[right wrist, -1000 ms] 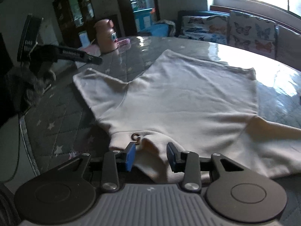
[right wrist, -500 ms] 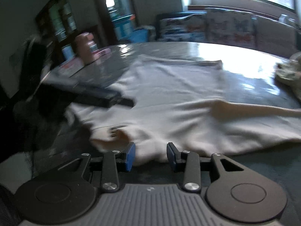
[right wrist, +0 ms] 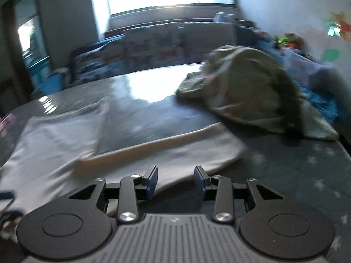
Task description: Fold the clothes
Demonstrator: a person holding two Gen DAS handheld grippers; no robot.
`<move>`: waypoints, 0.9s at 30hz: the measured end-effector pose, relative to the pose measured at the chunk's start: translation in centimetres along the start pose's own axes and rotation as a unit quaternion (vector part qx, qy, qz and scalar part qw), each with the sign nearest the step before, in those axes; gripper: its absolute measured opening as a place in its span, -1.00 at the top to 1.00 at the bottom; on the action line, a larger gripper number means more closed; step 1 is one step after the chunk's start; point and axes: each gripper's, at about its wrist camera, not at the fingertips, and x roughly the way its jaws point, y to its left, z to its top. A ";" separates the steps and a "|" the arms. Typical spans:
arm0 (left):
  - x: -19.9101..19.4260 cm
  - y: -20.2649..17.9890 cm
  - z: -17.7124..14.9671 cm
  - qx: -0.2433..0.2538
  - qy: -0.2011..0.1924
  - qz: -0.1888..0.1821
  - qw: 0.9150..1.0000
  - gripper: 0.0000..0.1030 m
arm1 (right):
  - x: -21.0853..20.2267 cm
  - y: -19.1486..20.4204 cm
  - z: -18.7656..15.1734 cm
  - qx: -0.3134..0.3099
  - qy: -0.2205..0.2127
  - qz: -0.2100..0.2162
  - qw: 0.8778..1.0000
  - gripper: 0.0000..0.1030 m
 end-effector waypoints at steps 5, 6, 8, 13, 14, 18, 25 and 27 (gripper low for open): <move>-0.4 0.6 0.7 -0.016 -0.009 -0.004 1.000 -0.26 | 1.8 -3.1 0.7 0.058 -0.005 -0.046 0.997 0.28; -0.4 0.7 0.8 -0.018 -0.009 -0.004 1.000 -0.29 | 2.0 -3.5 0.7 0.065 -0.005 -0.049 0.997 0.28; -0.4 0.8 1.0 -0.021 -0.011 -0.003 1.000 -0.35 | 2.6 -4.2 0.8 0.080 -0.005 -0.056 0.995 0.28; -0.7 1.0 1.2 -0.025 -0.019 -0.001 0.999 -0.54 | 3.8 -5.1 0.6 0.110 -0.003 -0.055 0.992 0.28; -0.8 1.1 1.3 -0.026 -0.023 -0.001 0.999 -0.64 | 4.0 -5.0 0.5 0.110 -0.003 -0.056 0.992 0.30; -1.5 1.3 1.5 -0.029 -0.039 0.009 0.999 -0.98 | 4.1 -5.0 0.4 0.110 -0.014 -0.063 0.992 0.81; -1.9 2.1 1.7 -0.034 -0.049 0.022 0.998 -1.00 | 2.3 -5.1 1.2 0.119 -0.043 -0.045 0.991 0.90; -2.0 2.5 1.7 -0.039 -0.049 0.026 0.998 -1.00 | 0.8 -4.5 1.9 0.115 -0.061 -0.032 0.991 0.91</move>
